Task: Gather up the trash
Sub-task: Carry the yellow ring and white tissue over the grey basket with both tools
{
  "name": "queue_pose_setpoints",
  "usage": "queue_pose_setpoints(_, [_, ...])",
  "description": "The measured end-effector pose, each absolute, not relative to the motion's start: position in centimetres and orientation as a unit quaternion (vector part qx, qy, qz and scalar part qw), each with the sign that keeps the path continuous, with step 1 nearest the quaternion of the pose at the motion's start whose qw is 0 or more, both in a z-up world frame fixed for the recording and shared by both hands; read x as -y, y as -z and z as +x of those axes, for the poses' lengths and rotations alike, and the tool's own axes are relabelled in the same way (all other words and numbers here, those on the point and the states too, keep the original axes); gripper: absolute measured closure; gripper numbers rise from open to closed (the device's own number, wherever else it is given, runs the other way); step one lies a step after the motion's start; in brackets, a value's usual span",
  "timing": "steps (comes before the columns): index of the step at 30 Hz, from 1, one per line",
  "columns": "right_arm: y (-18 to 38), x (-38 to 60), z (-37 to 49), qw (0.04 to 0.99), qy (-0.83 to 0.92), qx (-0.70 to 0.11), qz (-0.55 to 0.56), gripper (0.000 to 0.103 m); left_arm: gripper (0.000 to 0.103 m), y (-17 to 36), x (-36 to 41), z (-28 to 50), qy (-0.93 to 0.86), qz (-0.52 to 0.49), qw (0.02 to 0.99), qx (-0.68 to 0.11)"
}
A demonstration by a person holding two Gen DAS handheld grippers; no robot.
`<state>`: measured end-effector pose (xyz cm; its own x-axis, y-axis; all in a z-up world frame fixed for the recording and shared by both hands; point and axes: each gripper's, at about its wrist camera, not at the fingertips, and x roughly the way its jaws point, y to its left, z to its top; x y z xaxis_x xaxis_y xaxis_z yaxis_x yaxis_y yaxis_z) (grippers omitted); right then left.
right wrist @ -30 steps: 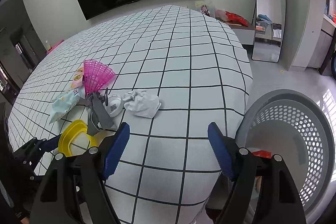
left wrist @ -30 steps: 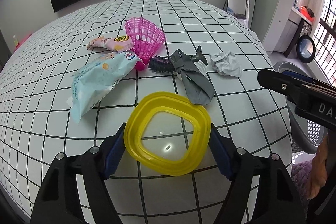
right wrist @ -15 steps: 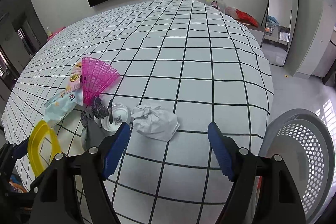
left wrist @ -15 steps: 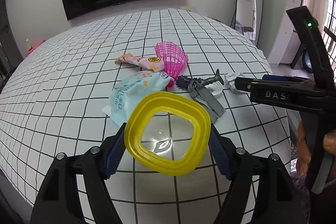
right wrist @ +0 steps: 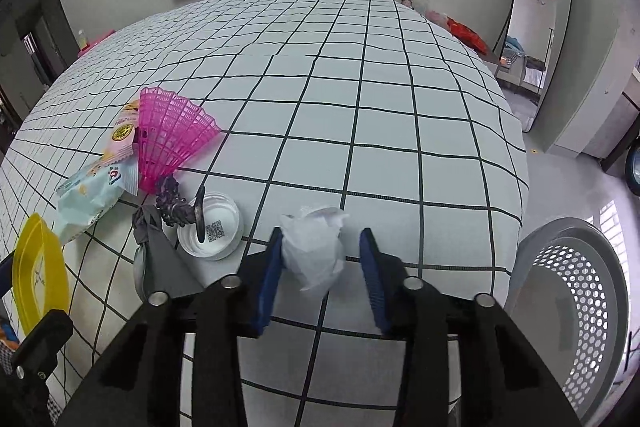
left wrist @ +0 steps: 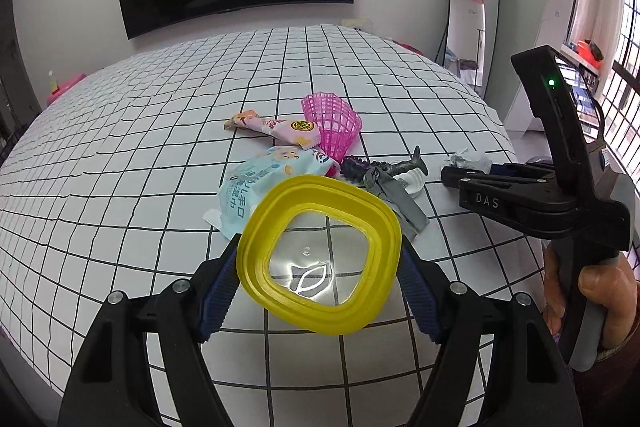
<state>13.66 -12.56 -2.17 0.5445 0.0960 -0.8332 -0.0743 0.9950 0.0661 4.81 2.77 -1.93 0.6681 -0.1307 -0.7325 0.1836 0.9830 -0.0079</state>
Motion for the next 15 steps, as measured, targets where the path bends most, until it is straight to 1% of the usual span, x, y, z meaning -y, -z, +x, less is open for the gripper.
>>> queue_pose_setpoints(5, [1.3,13.7,12.0,0.888,-0.041,-0.456,0.043,0.079,0.031,1.4,-2.2,4.9,0.095,0.043,0.913,-0.394])
queue_pose_setpoints(15, [-0.6,16.3,8.7,0.9,-0.017,-0.431,0.067,0.08,0.031,-0.2,0.1,4.2,0.117,0.054,0.919,-0.373])
